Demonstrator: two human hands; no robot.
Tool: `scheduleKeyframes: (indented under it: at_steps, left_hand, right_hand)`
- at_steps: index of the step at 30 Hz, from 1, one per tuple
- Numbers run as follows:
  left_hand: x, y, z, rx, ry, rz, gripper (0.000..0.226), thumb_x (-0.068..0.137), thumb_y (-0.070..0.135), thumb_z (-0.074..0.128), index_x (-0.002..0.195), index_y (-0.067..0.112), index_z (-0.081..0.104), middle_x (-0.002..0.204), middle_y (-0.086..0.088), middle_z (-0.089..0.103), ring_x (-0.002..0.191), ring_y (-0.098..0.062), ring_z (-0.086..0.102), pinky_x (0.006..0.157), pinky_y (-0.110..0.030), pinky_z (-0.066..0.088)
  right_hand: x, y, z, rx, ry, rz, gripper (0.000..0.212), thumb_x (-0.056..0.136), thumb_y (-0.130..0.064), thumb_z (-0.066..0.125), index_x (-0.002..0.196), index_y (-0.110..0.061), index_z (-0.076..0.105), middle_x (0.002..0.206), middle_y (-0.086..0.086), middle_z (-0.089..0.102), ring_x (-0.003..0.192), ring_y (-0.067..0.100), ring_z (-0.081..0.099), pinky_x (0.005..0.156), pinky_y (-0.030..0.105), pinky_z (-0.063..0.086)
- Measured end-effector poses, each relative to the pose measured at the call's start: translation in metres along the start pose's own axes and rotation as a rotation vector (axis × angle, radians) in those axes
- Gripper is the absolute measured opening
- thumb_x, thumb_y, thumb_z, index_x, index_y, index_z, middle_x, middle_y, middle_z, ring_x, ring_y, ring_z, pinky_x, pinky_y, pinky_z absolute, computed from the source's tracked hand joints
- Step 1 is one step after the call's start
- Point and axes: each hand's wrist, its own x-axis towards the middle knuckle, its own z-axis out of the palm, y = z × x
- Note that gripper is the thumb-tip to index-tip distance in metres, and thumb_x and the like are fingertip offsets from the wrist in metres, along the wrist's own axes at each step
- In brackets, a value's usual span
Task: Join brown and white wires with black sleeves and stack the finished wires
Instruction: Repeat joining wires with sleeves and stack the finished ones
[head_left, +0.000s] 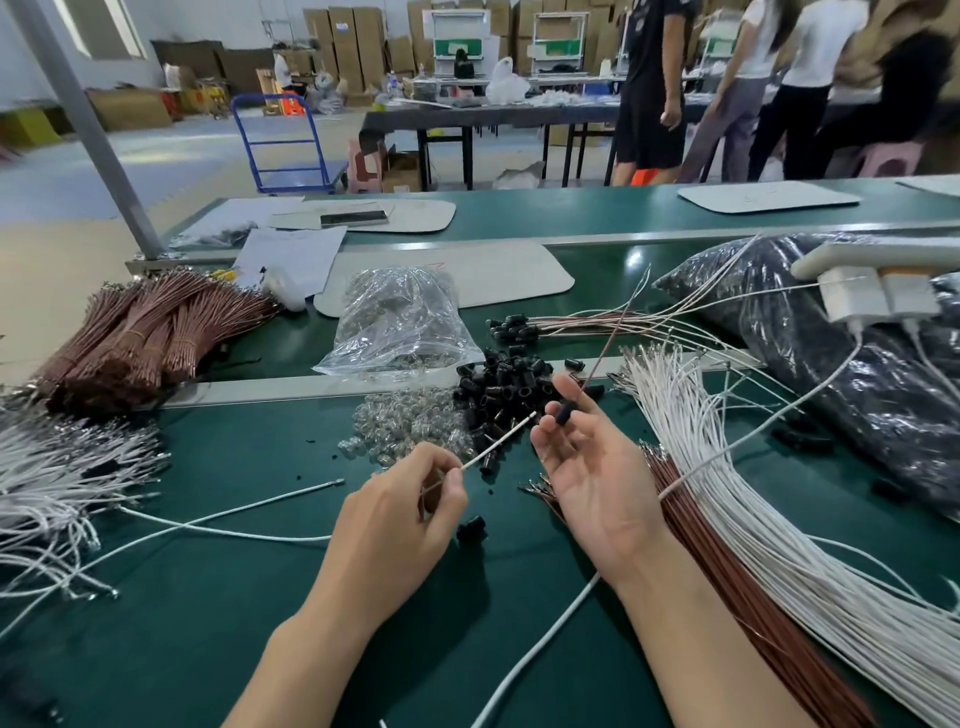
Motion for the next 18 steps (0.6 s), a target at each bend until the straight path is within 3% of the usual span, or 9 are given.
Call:
scheduleKeyframes:
  at_steps: [8,18]
  left_hand:
    - [-0.0003,-0.0013,0.0008,0.001,0.012,0.017,0.007,0.097,0.044,0.047,0.093,0.039,0.050,0.080,0.017,0.060,0.062,-0.013,0.053,0.059,-0.033,0.048]
    - [0.0002,-0.0032,0.0018,0.030,0.008,0.016,0.011,0.096,0.049,0.043,0.094,0.040,0.049,0.085,0.022,0.061,0.065,-0.011,0.056,0.057,-0.027,0.047]
  right_hand:
    - [0.0001,0.0035,0.0019,-0.084,-0.001,-0.029,0.027,0.089,-0.007,0.064,0.114,-0.009,0.074,0.093,0.009,0.073,0.083,0.018,0.072,0.077,0.028,0.060]
    - [-0.0004,0.0049,0.0031,-0.144,-0.052,-0.027,0.026,0.093,-0.007,0.060,0.110,-0.017,0.077,0.107,0.006,0.074,0.086,0.015,0.072,0.075,0.028,0.059]
